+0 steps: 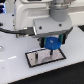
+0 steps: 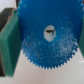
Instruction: Insert the blue gear onto the right peg, followed by the red gear
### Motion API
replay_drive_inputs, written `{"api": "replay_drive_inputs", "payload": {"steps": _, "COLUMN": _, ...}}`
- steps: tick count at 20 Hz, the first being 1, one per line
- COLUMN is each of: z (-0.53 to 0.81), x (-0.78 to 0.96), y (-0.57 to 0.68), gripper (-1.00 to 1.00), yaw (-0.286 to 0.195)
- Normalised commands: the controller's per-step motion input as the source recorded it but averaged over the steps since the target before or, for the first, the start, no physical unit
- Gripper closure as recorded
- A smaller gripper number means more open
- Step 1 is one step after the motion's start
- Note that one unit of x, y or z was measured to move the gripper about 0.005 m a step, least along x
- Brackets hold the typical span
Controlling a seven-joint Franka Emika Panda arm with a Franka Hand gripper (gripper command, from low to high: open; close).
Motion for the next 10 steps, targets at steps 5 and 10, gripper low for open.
{"api": "replay_drive_inputs", "payload": {"steps": 5, "z": -0.08, "x": 0.29, "y": 0.0, "gripper": 1.0, "yaw": 0.0}}
{"api": "replay_drive_inputs", "payload": {"steps": 10, "z": -0.01, "x": 0.33, "y": 0.0, "gripper": 1.0, "yaw": 0.0}}
